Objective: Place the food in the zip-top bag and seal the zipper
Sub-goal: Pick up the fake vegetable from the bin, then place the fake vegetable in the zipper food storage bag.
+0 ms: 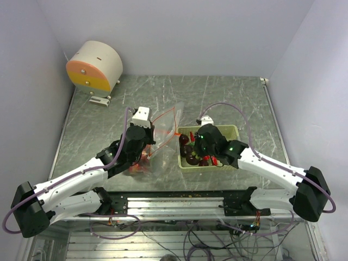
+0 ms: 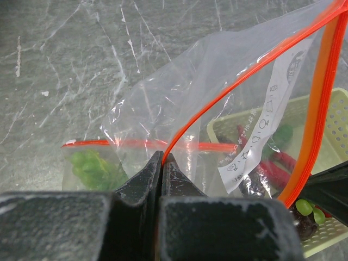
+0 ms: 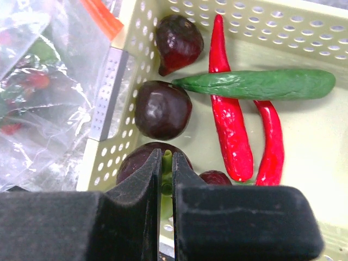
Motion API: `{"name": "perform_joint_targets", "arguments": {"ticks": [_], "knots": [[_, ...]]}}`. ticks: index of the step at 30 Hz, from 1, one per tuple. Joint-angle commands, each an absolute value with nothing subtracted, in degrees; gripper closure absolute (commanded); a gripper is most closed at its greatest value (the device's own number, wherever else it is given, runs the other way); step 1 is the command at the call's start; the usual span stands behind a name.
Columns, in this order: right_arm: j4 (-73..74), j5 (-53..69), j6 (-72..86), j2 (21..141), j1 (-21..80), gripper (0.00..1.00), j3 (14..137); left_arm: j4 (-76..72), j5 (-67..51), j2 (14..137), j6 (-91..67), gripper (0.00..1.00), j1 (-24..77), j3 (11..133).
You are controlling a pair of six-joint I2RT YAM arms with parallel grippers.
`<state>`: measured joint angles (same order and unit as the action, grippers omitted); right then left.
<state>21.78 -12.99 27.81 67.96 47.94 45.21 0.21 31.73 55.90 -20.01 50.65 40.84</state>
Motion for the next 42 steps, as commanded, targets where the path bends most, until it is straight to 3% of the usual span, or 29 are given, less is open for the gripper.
{"name": "perform_joint_targets", "arguments": {"ticks": [1,5,12,19,28,38,42], "knots": [[24.2,-15.9,28.1,66.9,47.3,1.00,45.2,-2.3,31.4,55.9,-21.0,0.93,50.3,40.1],[23.6,-13.1,26.7,63.5,47.4,1.00,47.6,-2.3,31.5,56.6,-21.2,0.93,50.4,40.0],[19.0,2.0,22.6,56.0,47.3,1.00,55.7,-4.1,30.2,59.0,-21.6,0.93,50.2,40.2],[6.4,9.1,25.1,57.4,47.4,1.00,57.0,-4.6,28.2,59.9,-22.2,0.93,50.3,41.1],[-7.8,2.5,26.1,68.2,47.4,1.00,57.0,-4.1,26.6,58.9,-22.5,0.93,50.4,41.6],[-5.0,-23.2,22.6,72.8,48.2,1.00,56.2,0.2,25.3,58.3,-21.5,0.93,50.3,43.9],[-5.1,-21.1,21.2,74.5,49.3,0.51,57.0,1.4,24.9,58.0,-21.3,0.93,50.3,45.3]]}}
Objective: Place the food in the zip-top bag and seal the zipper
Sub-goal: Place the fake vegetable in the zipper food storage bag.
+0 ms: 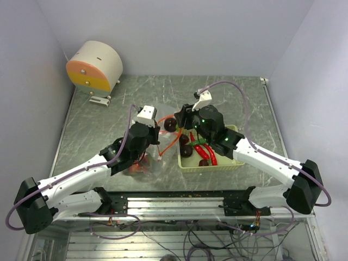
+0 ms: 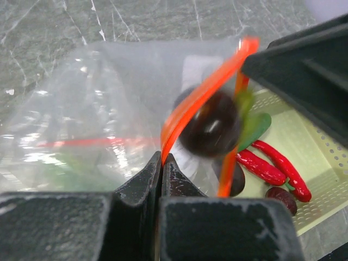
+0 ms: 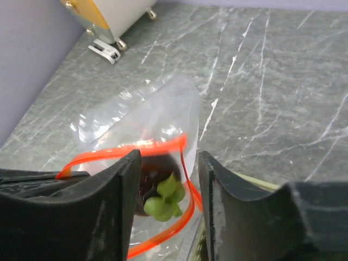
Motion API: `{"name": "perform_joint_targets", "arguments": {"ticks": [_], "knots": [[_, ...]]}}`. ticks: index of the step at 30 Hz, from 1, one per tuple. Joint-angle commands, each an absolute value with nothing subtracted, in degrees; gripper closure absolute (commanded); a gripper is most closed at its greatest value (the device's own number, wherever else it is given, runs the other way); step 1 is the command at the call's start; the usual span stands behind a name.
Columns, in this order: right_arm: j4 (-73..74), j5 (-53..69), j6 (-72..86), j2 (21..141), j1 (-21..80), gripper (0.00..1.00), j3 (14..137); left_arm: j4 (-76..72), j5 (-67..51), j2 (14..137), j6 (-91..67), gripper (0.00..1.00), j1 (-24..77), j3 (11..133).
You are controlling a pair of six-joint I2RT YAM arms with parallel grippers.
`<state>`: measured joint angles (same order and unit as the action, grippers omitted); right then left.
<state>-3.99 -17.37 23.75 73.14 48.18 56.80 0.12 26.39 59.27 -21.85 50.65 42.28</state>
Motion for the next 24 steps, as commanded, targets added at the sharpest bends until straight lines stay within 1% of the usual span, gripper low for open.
{"name": "perform_joint_targets", "arguments": {"ticks": [1,2,3,7,8,11,14,18,21,24], "knots": [[-5.6,-20.2,20.9,74.7,49.7,0.41,57.0,1.4,24.7,58.1,-21.3,0.93,50.3,45.7],[-5.7,-19.5,20.5,74.8,50.0,0.31,57.0,1.5,24.4,58.3,-21.4,0.93,50.2,46.0],[-5.4,-18.8,20.1,74.8,50.3,0.28,58.3,1.8,24.3,58.5,-21.4,0.93,50.3,46.4],[-4.2,-17.2,19.8,71.8,51.5,0.25,58.5,2.7,25.1,59.4,-21.6,0.93,50.3,47.2],[-4.0,-17.3,20.2,70.3,51.5,0.23,57.9,2.7,25.6,59.6,-21.7,0.93,50.3,47.1],[-1.0,-20.2,22.4,65.8,51.5,0.21,54.8,2.4,26.2,59.7,-22.0,0.93,50.3,46.4],[6.6,-26.7,26.9,61.5,51.5,0.22,52.9,2.6,26.9,59.8,-21.8,0.93,50.3,46.1],[12.1,-30.8,30.0,55.9,51.3,0.24,48.1,5.8,31.9,59.3,-22.2,0.93,50.3,46.8],[15.3,-30.6,31.7,56.2,50.7,0.26,46.5,7.9,36.3,58.0,-22.9,0.93,50.3,47.3],[16.7,-28.2,32.4,61.1,49.4,0.25,47.1,8.5,37.7,56.3,-23.2,0.93,50.3,47.2]]}}
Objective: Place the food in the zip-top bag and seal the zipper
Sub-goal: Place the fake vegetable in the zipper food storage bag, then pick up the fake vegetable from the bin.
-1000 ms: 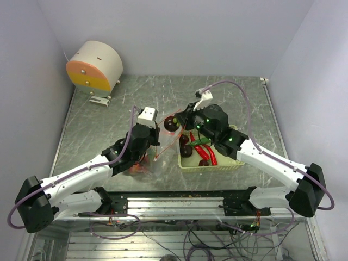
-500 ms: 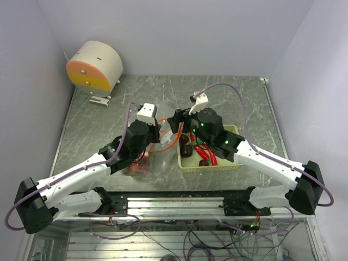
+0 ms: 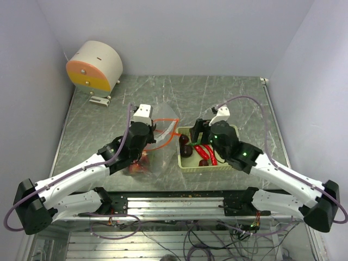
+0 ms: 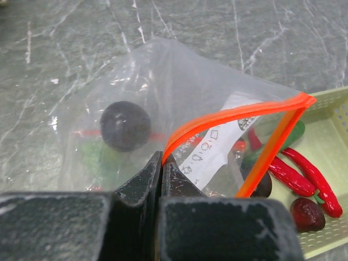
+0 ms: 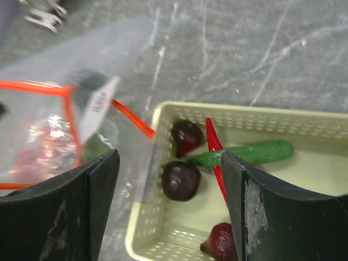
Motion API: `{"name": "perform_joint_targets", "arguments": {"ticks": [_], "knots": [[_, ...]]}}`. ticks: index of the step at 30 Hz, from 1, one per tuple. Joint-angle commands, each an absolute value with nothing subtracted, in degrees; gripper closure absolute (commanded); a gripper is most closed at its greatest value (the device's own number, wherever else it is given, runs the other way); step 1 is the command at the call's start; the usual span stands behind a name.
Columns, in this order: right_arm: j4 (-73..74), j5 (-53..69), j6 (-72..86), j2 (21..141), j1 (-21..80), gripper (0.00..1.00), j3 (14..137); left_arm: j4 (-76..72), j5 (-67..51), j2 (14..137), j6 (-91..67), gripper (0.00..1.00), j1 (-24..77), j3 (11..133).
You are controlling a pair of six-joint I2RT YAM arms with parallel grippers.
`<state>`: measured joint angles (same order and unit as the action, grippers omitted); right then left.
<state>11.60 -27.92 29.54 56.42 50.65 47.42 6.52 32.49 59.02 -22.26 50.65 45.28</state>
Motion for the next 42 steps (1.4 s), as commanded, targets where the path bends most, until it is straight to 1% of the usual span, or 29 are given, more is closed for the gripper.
{"name": "perform_joint_targets", "arguments": {"ticks": [1,4,10,13,17,20,22,33,34,35,37,39,40,42], "knots": [[16.6,-27.6,32.5,63.1,49.0,0.24,47.4,8.4,37.6,55.6,-23.1,0.93,50.3,47.0],[15.0,-25.0,33.0,69.5,47.7,0.19,47.6,7.8,36.4,54.1,-23.2,0.93,50.3,46.3],[10.7,-19.2,33.1,76.9,44.3,0.19,46.2,8.2,34.9,53.4,-23.1,0.93,50.3,45.9],[8.3,-14.6,32.9,79.6,43.0,0.21,45.5,8.1,34.7,53.2,-23.0,0.93,50.3,45.6],[5.6,-10.1,32.4,81.5,42.9,0.26,44.9,8.3,34.9,53.4,-22.9,0.93,50.3,45.3],[5.8,-7.9,32.1,84.1,42.9,0.32,45.6,7.9,34.8,53.5,-23.0,0.93,50.3,44.9],[6.0,-7.5,32.5,85.5,42.9,0.34,45.5,7.8,34.7,53.7,-23.0,0.93,50.3,44.9],[6.3,-6.6,32.0,89.9,43.0,0.36,44.1,7.0,35.0,55.9,-22.8,0.93,50.3,44.8],[6.2,-6.6,31.9,90.1,43.0,0.37,43.8,7.0,35.0,56.1,-22.8,0.93,50.3,44.9],[6.1,-6.6,31.8,90.2,42.9,0.41,43.4,7.0,35.1,56.2,-22.9,0.93,50.3,44.8],[6.5,-7.3,31.8,89.7,42.8,0.52,43.2,6.9,35.2,56.3,-22.9,0.93,50.3,44.8],[7.2,-8.9,31.7,88.1,42.8,0.65,43.1,6.8,35.3,56.4,-23.0,0.93,50.3,44.9],[7.8,-9.7,31.7,86.9,42.9,0.68,43.3,6.8,35.4,56.5,-23.0,0.93,50.3,44.9],[9.0,-10.9,31.3,83.8,42.8,0.72,43.8,6.9,35.4,56.8,-23.1,0.93,50.3,45.0]]}}
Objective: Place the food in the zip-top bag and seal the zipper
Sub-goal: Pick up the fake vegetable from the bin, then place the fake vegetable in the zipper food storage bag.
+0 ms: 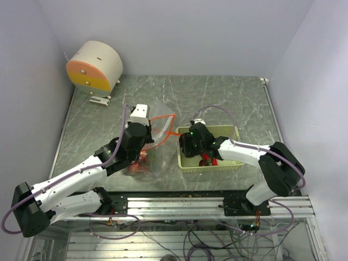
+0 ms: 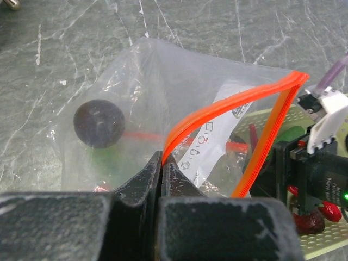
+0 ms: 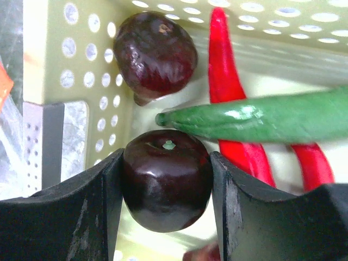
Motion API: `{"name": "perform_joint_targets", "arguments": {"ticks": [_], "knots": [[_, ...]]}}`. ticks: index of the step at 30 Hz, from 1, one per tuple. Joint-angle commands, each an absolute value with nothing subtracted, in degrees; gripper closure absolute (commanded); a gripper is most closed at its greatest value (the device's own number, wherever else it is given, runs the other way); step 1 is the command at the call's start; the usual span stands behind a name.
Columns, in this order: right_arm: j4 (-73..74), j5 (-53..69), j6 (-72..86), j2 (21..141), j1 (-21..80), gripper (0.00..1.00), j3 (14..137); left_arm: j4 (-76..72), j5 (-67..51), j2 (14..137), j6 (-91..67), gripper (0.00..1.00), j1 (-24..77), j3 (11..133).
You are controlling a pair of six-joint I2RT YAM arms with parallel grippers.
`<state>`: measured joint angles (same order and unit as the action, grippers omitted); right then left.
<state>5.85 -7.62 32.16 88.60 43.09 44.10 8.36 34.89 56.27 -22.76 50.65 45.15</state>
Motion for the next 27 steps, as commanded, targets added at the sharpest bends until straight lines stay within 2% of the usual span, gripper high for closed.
{"name": "perform_joint_targets", "arguments": {"ticks": [1,7,13,20,27], "knots": [[9.7,-11.2,30.8,81.9,42.8,0.73,44.1,7.0,35.4,56.9,-23.2,0.93,50.3,45.1],[10.4,-9.2,26.5,65.8,42.8,0.75,45.0,7.2,35.1,57.8,-23.3,0.93,50.3,45.6],[2.5,6.6,24.5,57.9,42.8,0.75,46.2,7.2,34.3,58.8,-23.4,0.93,50.3,46.5],[-15.7,24.2,30.8,63.9,42.9,0.76,47.1,7.2,33.8,59.4,-23.4,0.93,50.3,47.3],[-27.2,21.7,36.1,72.6,43.4,0.79,47.4,6.8,32.0,59.9,-23.7,0.93,50.2,47.9]]}}
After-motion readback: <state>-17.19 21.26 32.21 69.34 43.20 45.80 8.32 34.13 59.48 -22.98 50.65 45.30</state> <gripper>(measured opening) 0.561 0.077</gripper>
